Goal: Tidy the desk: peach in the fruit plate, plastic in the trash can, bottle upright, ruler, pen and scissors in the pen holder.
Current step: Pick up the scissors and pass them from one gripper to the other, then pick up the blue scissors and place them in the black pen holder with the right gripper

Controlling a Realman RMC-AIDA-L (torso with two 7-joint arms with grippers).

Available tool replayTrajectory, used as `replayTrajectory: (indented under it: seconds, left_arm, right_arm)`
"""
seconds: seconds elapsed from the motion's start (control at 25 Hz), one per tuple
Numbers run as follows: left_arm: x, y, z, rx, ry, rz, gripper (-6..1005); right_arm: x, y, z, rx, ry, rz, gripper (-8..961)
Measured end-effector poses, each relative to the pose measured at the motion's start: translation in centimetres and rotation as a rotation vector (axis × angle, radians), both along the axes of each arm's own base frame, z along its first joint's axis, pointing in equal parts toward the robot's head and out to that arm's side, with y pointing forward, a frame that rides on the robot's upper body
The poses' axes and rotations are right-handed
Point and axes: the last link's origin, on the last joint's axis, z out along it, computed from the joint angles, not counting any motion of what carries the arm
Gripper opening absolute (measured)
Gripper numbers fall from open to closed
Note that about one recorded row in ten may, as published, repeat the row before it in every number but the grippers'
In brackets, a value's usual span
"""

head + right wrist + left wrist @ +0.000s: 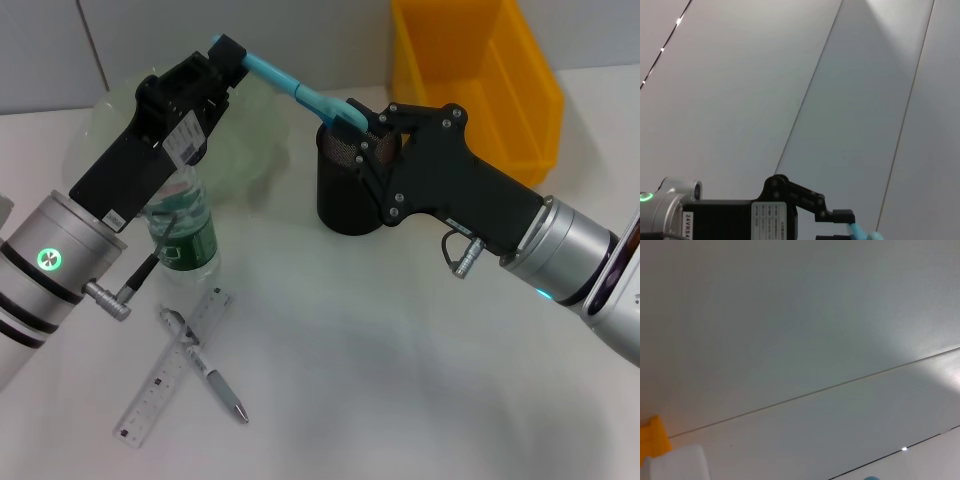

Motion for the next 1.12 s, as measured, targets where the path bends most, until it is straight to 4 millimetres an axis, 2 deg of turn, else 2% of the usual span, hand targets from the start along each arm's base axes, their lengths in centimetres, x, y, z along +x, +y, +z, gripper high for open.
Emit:
replayTrajectory:
  seconds: [0.24,0.48,0.68,1.0,1.04,1.08,1.12]
  left_arm:
    - [0.0,0.1,0.0,-0.008,-0.004,0.004,191]
    - [-0.1,0.1,0.1,-0.005,-0.004,0.008,420]
    - [-0.4,0.0,0.4,0.03,0.017,0.002,492]
    - [-0.5,-1.2,1.9,0.249,0.124,-0.15,504]
    - [-0.6,-1.7,2.4,0.343,0.193,-0.223,504]
    - [-0.6,-1.7,2.4,0.343,0.193,-0.223,504]
    - [-0.7,-2.0,2.5,0.383,0.228,-0.256,503]
  right_arm:
    - [0.0,0.0,0.0,0.0,-0.001,-0.002,81]
    - [0.1,0.0,0.0,0.002,0.001,-0.004,81]
    - [0.3,0.0,0.7,0.023,0.04,-0.02,87]
    - [1.8,0.9,5.3,-0.061,0.191,-0.071,100]
    - [2.1,1.2,6.8,-0.093,0.211,-0.083,101]
    - [2.1,1.2,6.8,-0.093,0.211,-0.083,103]
    - [2.2,1.6,7.6,-0.127,0.216,-0.093,104]
